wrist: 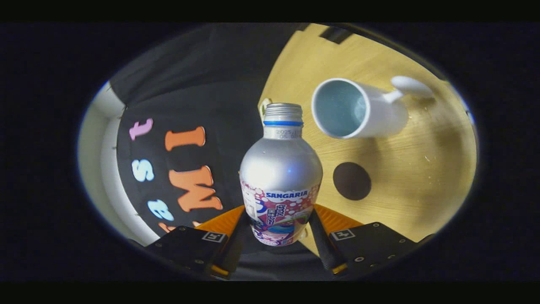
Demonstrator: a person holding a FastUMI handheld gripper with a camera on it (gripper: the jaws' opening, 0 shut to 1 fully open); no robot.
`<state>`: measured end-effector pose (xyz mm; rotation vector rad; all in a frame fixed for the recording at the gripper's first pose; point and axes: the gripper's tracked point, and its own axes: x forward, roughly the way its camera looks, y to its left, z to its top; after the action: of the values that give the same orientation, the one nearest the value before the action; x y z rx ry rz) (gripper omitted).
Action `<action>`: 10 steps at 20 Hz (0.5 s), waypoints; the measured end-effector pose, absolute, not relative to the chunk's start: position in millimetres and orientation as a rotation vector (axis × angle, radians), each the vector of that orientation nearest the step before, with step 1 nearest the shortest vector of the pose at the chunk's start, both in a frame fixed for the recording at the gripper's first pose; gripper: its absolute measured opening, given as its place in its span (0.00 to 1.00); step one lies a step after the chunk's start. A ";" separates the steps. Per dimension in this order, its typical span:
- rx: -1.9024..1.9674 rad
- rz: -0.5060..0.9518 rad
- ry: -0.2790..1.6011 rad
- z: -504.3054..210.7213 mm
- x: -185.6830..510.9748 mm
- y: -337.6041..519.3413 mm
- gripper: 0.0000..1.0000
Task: Take the bottle from table, then pour the juice into the cup, finally place the bottle on the coaster
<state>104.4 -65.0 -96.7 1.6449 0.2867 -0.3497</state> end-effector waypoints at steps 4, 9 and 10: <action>1.328 -0.338 0.349 -107.2 114.9 -55.9 0.75; 0.924 -0.300 0.380 -117.3 129.5 -50.4 0.75; 0.847 -0.304 0.388 -121.6 131.0 -52.1 0.75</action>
<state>131.0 -52.1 -121.6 0.8470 0.3882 -0.3037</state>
